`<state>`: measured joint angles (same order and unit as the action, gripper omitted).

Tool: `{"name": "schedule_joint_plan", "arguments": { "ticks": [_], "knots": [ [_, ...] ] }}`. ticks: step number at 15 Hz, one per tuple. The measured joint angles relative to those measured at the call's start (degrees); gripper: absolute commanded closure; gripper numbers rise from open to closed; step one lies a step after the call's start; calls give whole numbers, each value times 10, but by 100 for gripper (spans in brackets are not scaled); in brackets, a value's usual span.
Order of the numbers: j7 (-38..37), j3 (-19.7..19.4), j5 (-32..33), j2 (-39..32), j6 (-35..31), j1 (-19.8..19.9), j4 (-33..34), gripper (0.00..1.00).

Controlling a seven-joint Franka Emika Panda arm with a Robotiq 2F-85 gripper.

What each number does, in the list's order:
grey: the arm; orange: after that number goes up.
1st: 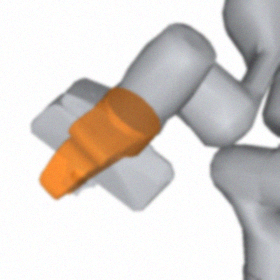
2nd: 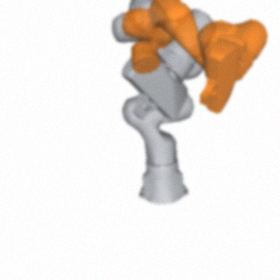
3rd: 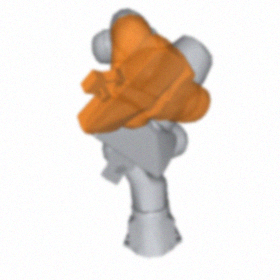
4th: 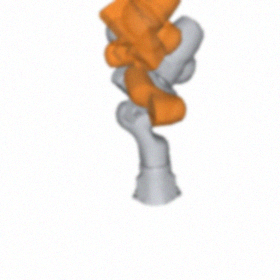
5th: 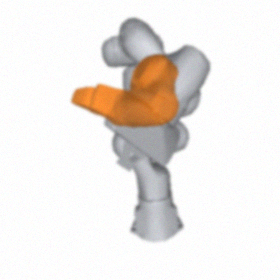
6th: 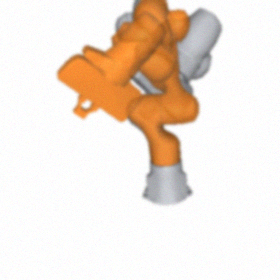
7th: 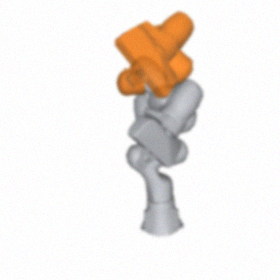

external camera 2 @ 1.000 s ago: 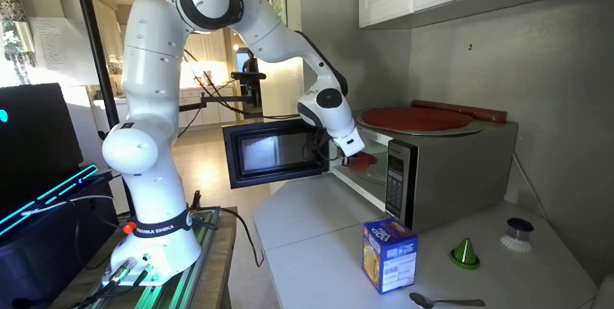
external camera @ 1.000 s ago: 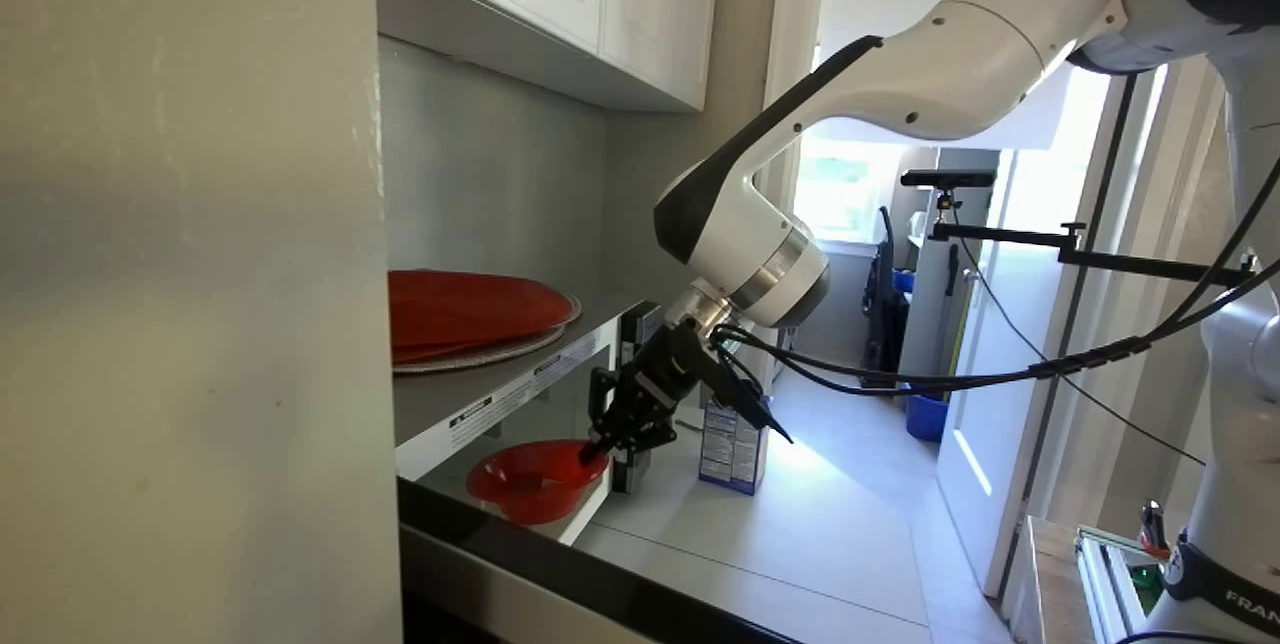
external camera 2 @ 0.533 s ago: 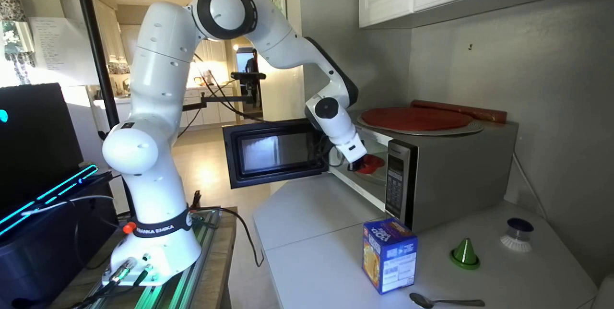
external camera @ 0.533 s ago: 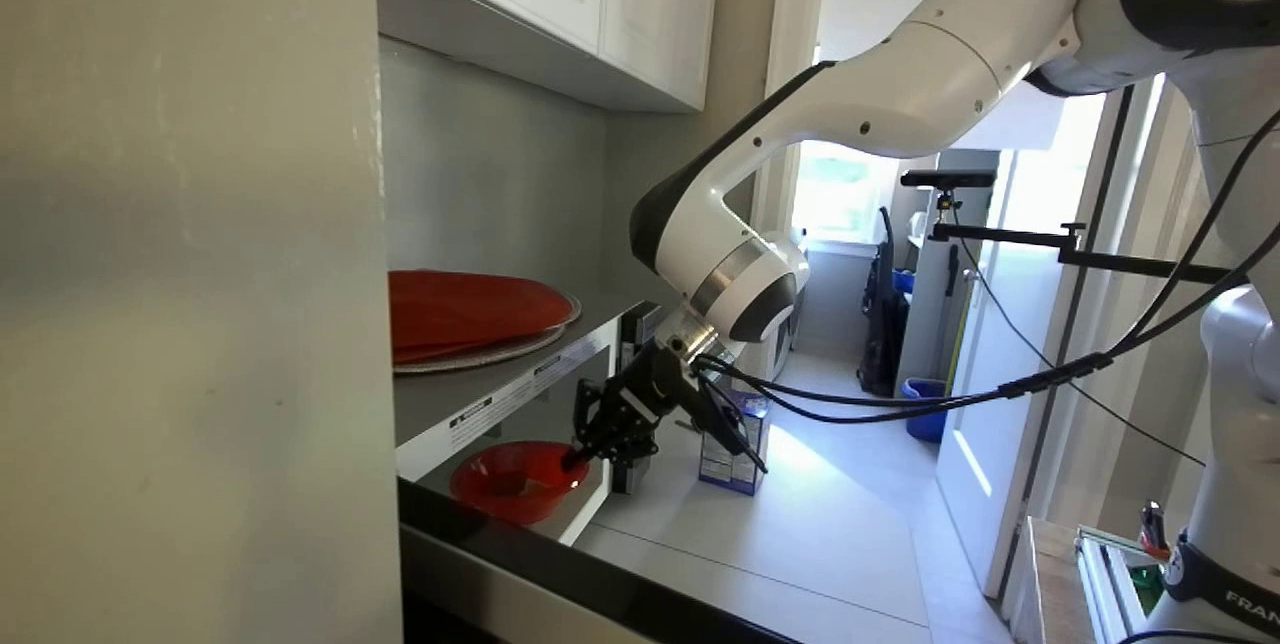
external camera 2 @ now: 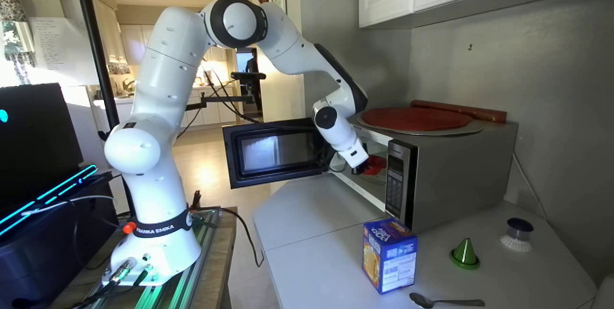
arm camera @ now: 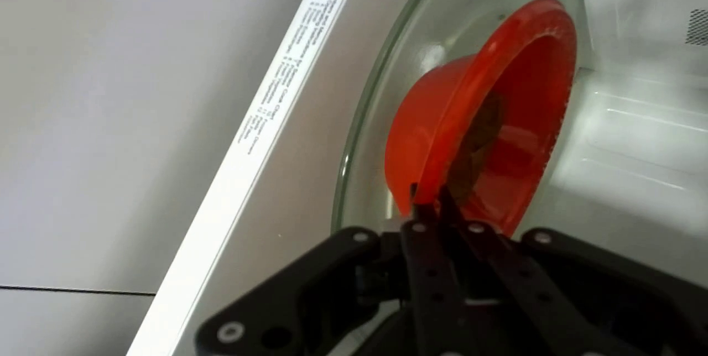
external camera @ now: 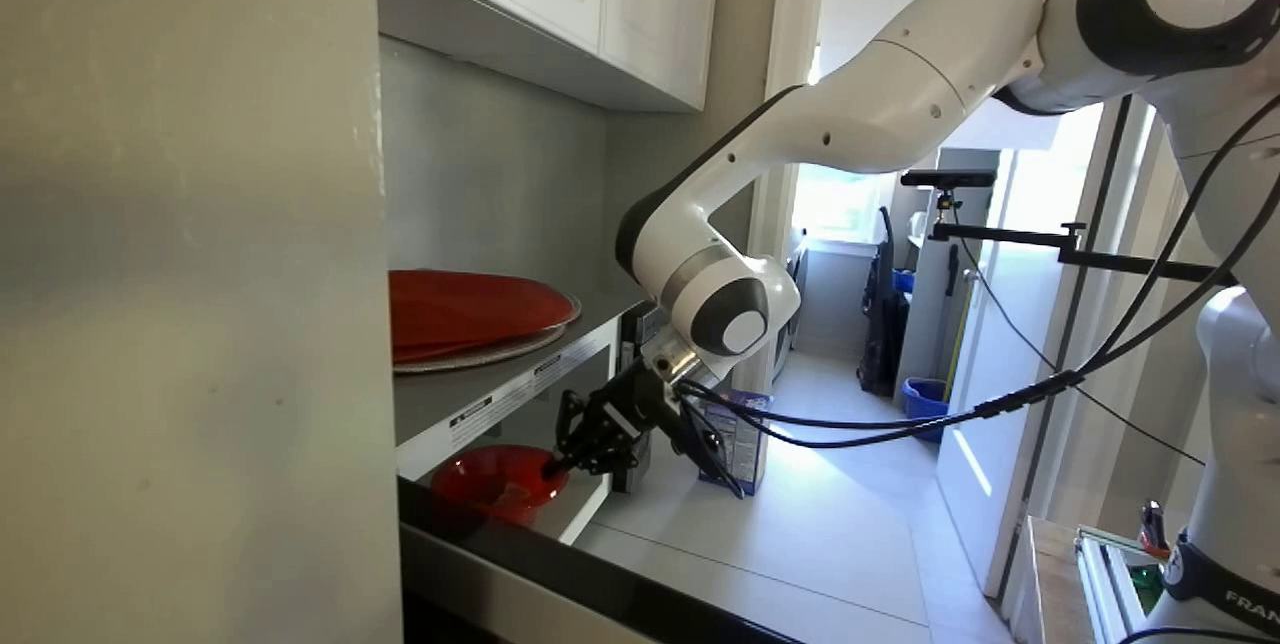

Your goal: Put the red bowl in the microwave.

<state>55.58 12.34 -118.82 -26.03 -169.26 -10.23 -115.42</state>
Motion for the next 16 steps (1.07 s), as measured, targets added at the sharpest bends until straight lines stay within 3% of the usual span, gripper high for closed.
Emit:
{"name": "schedule_joint_plan", "arguments": {
  "ticks": [3, 4, 6, 10, 14, 16],
  "knots": [
    [51, -17, -53, -13, 0, -21, 25, 99],
    [67, -24, -70, -17, 0, -29, 33, 71],
    [93, -38, -97, -25, 0, -45, 47, 64],
    [128, -61, -129, -41, 0, -71, 59, 36],
    [129, -63, -129, -45, -1, -75, 45, 8],
    [129, -63, -127, -44, -1, -74, 30, 0]
  ]
}}
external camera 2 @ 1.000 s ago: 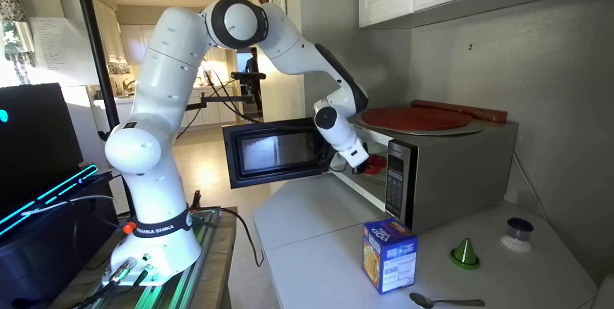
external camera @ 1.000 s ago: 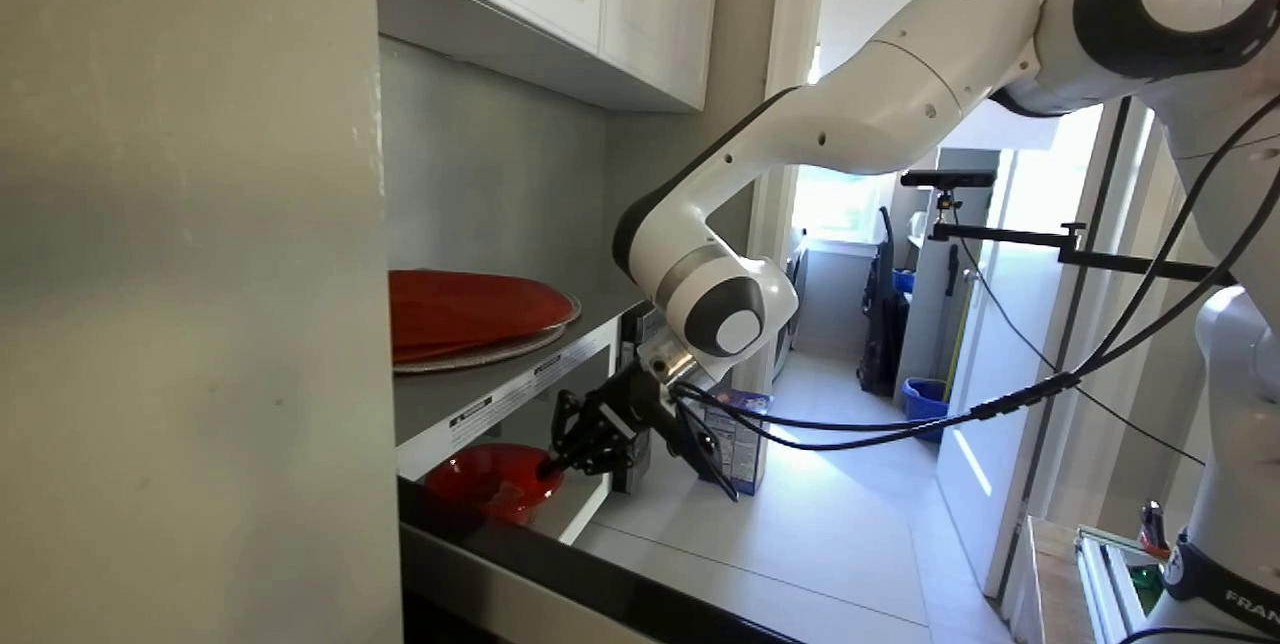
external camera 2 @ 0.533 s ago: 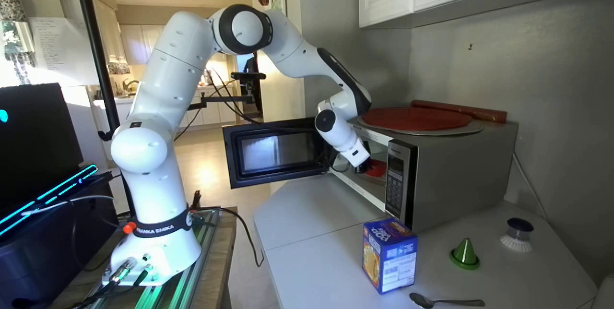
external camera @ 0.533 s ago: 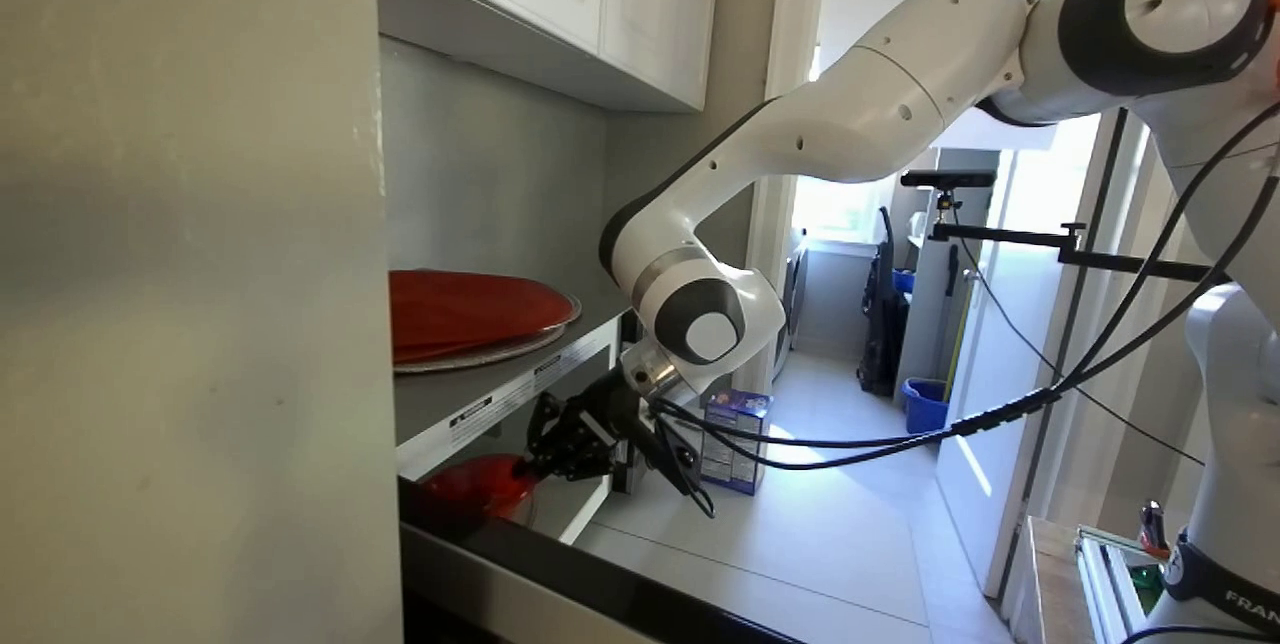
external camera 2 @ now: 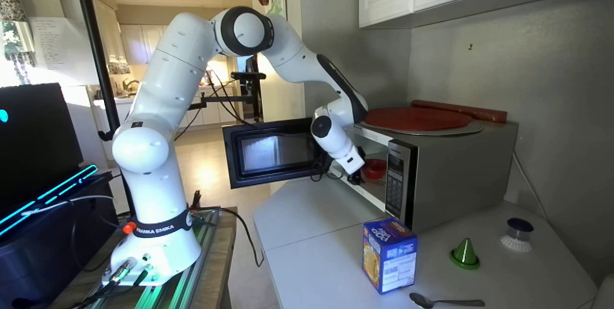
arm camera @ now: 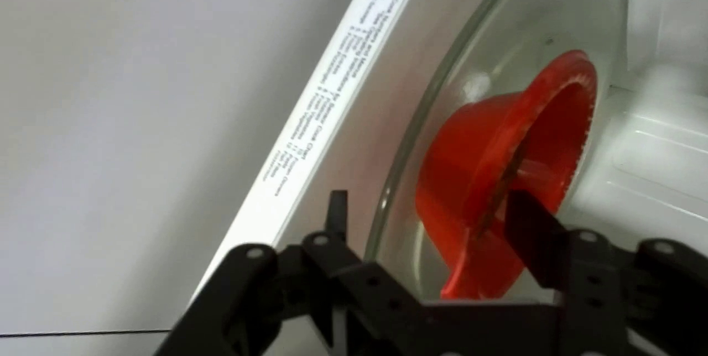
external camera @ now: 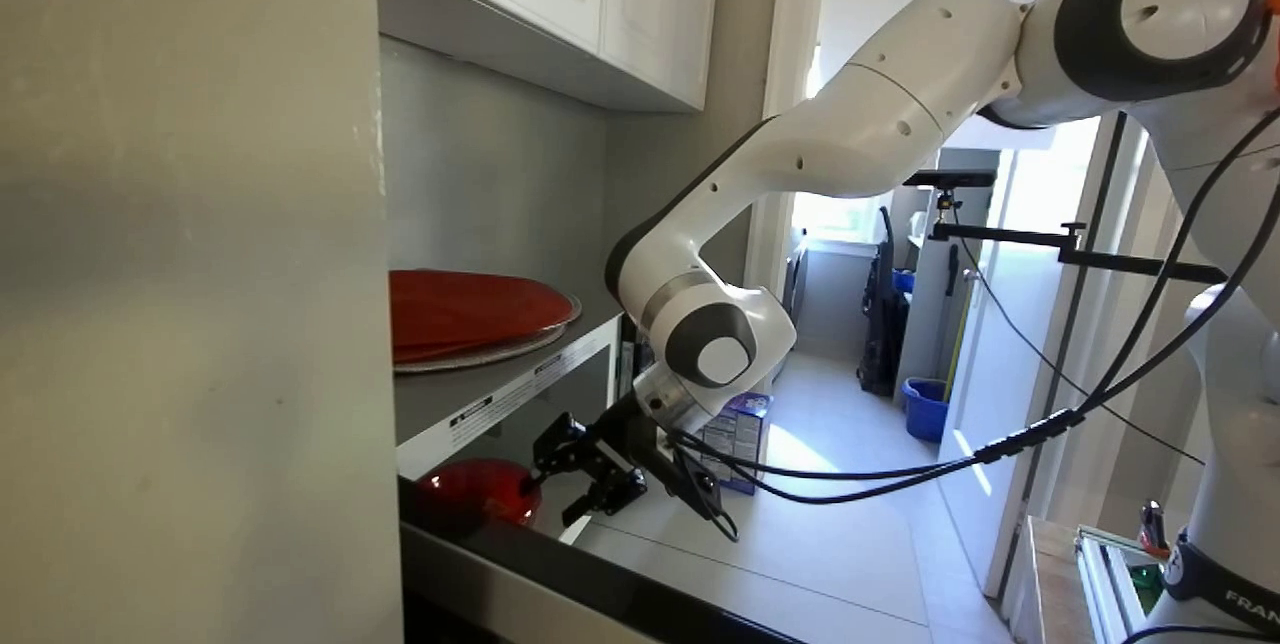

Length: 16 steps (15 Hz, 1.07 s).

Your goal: Put the red bowl in the microwave.

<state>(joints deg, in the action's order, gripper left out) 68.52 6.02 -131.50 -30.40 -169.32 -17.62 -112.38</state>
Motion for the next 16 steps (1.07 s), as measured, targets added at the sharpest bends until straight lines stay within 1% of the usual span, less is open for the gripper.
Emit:
{"name": "schedule_joint_plan", "arguments": {
  "ticks": [4, 9, 13, 16],
  "knots": [
    [0, 0, 1, 12, 1, 4, -32, 0],
    [0, 10, 7, 59, 12, 12, -87, 0],
    [-7, 25, 40, 111, 16, 28, -152, 0],
    [-8, 29, 62, 156, 27, 42, -213, 0]
  ]
}}
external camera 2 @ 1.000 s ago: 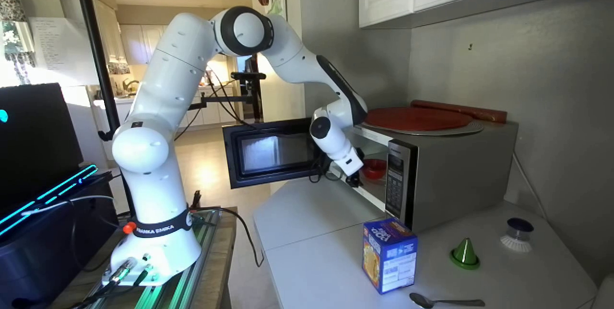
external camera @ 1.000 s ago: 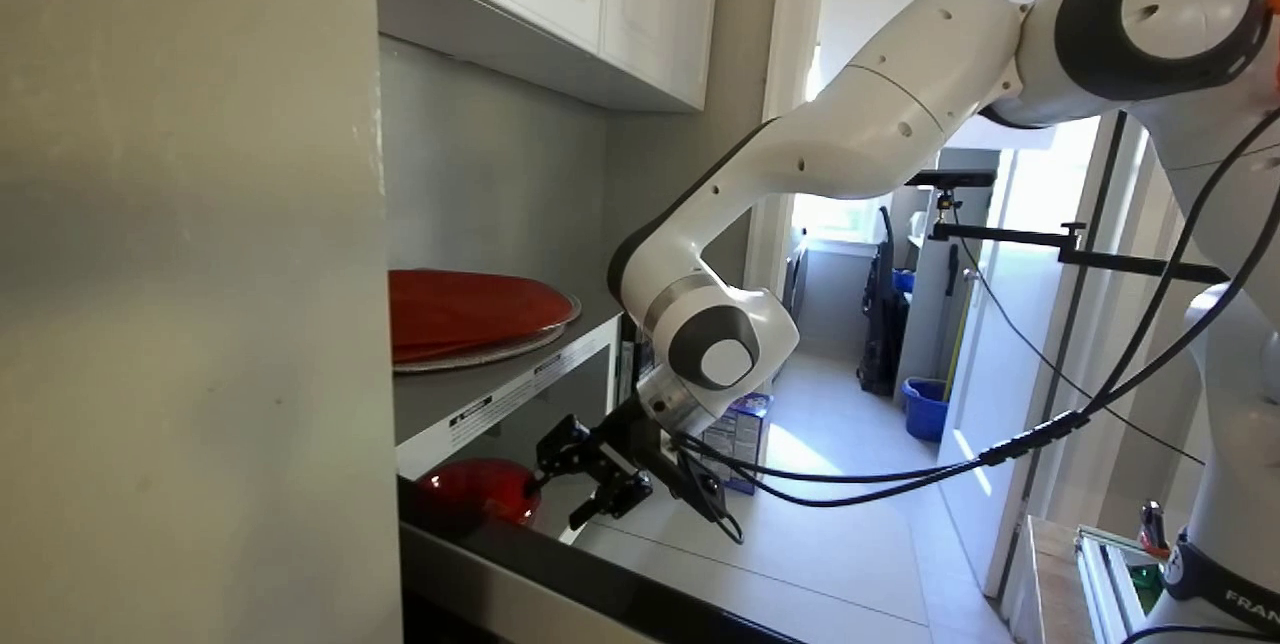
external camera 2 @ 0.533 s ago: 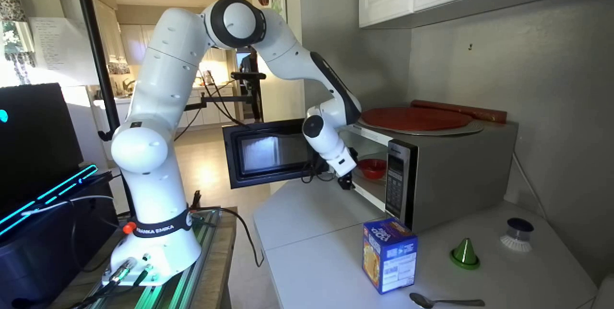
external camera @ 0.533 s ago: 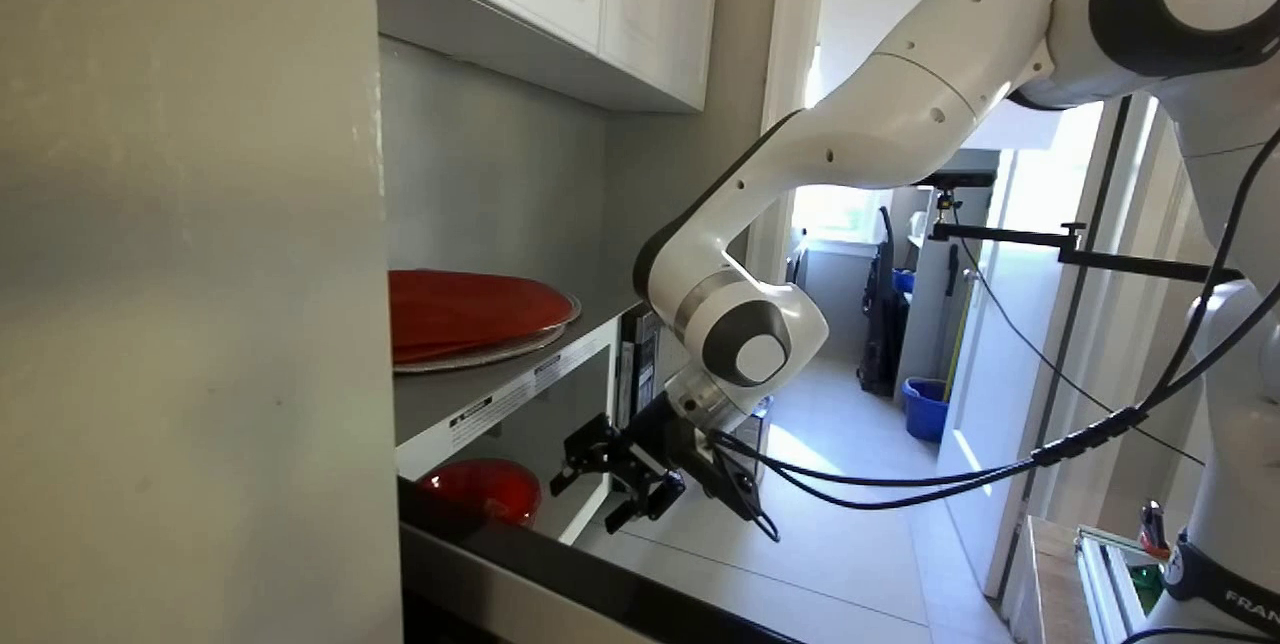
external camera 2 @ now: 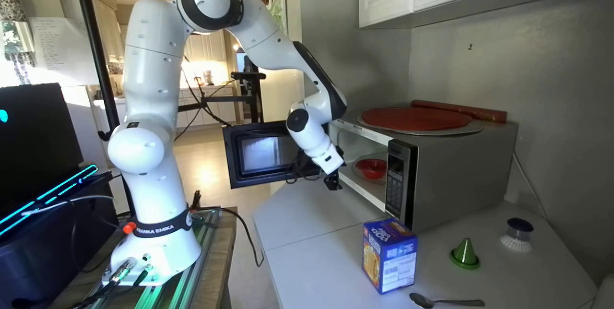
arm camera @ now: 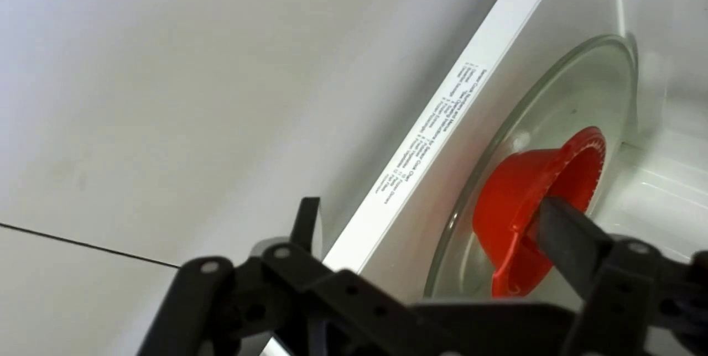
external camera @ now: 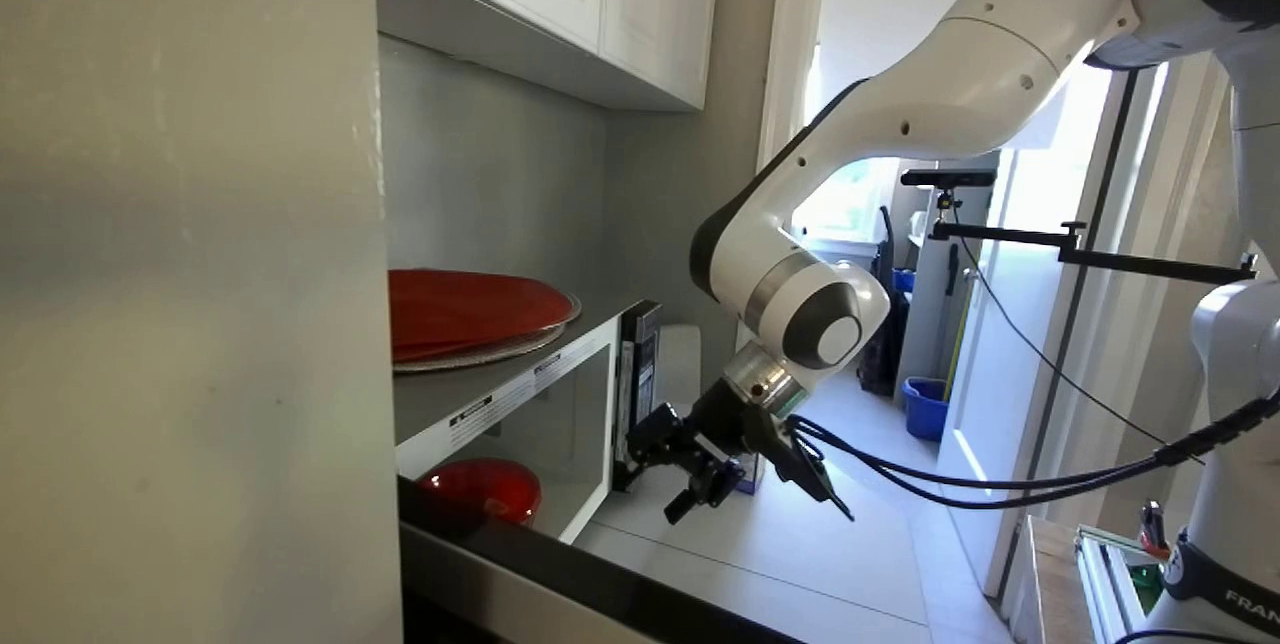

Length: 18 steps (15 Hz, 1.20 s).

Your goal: Put the red bowl in the microwave.

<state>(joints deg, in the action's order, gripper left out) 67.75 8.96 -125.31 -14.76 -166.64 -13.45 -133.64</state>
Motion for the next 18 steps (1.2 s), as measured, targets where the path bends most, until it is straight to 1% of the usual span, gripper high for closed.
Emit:
{"name": "schedule_joint_plan", "arguments": {
  "ticks": [2, 4, 10, 11, 17, 18],
  "knots": [
    [-13, 2, 30, 35, 15, 11, -45, 0],
    [-53, 2, 87, 72, 29, 19, -97, 0],
    [-238, -3, 337, 188, 32, 29, -245, 0],
    [-268, -2, 382, 197, 31, 30, -255, 0],
    [-420, -8, 658, 195, 29, 57, -243, 0],
    [-436, -10, 687, 195, 29, 62, -241, 0]
  ]
}}
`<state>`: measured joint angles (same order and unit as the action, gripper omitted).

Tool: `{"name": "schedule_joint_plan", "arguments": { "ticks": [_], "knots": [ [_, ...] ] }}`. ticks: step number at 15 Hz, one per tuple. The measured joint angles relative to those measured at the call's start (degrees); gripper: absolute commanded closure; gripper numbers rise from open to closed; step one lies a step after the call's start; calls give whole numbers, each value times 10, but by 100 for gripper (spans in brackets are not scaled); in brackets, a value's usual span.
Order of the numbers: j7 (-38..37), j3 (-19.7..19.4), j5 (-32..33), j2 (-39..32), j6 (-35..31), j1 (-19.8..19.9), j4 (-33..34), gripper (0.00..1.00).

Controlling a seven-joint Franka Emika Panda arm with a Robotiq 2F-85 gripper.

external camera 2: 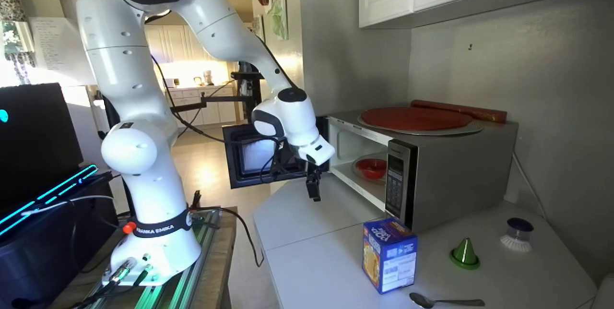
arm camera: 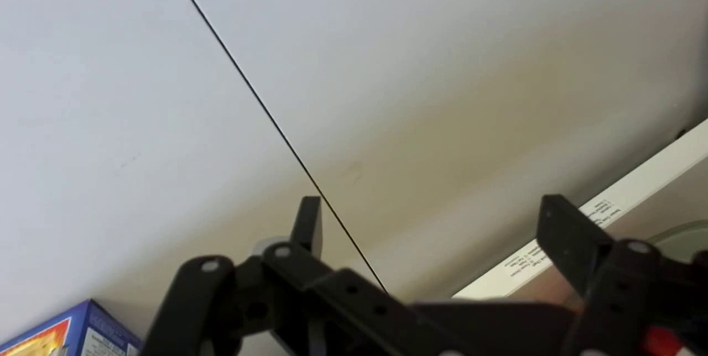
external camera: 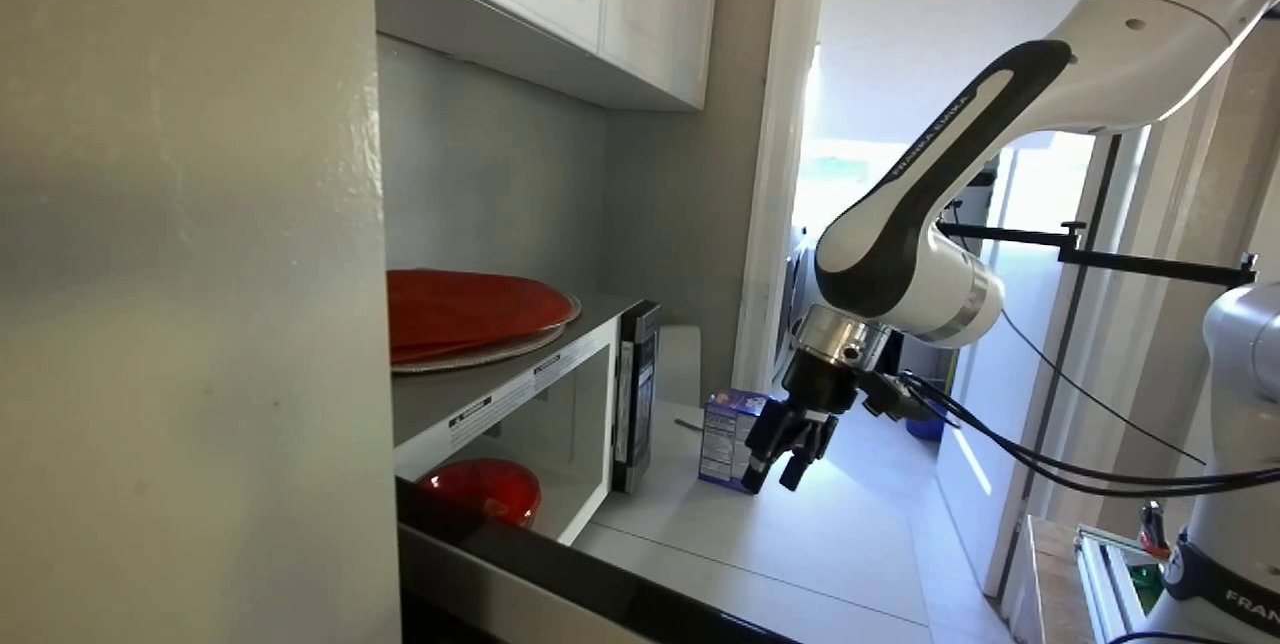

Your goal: Put the red bowl in the microwave.

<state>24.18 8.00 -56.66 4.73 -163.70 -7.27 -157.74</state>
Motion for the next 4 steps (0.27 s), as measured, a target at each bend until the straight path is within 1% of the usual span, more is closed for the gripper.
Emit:
{"name": "schedule_joint_plan", "arguments": {
  "ticks": [1, 4],
  "knots": [
    [-4, -1, 12, 0, 0, 3, 0, 0],
    [-4, -2, 16, 0, 1, 5, 0, 0]
  ]
}}
